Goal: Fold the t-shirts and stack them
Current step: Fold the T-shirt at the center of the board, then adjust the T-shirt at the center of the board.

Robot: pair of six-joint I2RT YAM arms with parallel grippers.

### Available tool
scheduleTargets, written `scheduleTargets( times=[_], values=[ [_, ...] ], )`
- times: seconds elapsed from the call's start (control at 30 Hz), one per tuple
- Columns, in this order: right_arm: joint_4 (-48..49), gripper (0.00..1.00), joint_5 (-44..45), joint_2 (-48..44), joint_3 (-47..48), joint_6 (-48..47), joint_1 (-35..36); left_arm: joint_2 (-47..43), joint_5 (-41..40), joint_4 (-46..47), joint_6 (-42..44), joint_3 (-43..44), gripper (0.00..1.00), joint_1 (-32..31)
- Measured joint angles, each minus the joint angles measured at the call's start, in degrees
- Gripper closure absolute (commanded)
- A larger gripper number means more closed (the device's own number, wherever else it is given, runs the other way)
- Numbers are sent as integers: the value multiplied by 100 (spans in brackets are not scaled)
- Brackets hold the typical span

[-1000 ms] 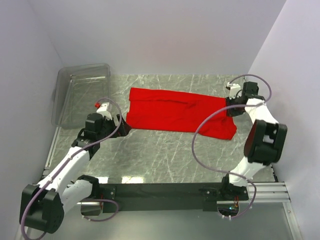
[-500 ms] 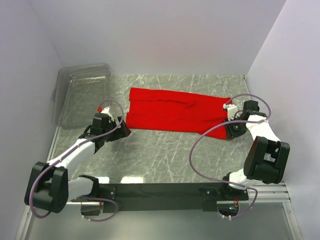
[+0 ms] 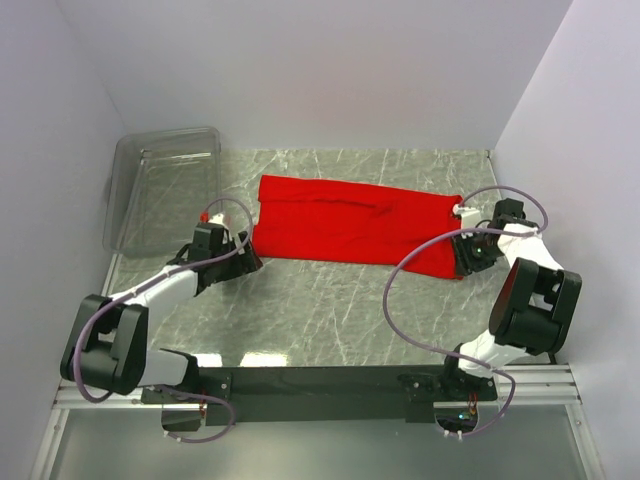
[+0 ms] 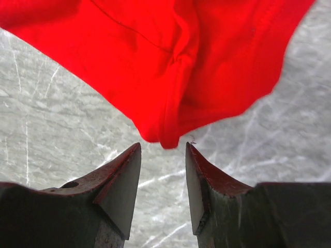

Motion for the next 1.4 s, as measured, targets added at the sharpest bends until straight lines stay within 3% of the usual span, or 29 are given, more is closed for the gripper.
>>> scheduleTargets(
  times=[0.57, 0.8, 1.03, 1.23, 1.4],
  values=[
    [-15, 56, -310, 203, 28, -24, 0, 1147, -195, 201, -129, 881, 33, -2],
    [-11, 56, -350, 273, 52, -42, -11, 1432, -197, 256, -164, 1172, 58, -2],
    [-11, 56, -426, 273, 52, -39, -50, 1650, -131, 197, -109, 1281, 66, -2],
    [-13, 56, -448, 273, 52, -42, -76, 1670, -133, 166, 7, 1281, 97, -2],
    [-11, 56, -459, 273, 52, -42, -87, 1690, -138, 166, 105, 1281, 99, -2]
  ],
)
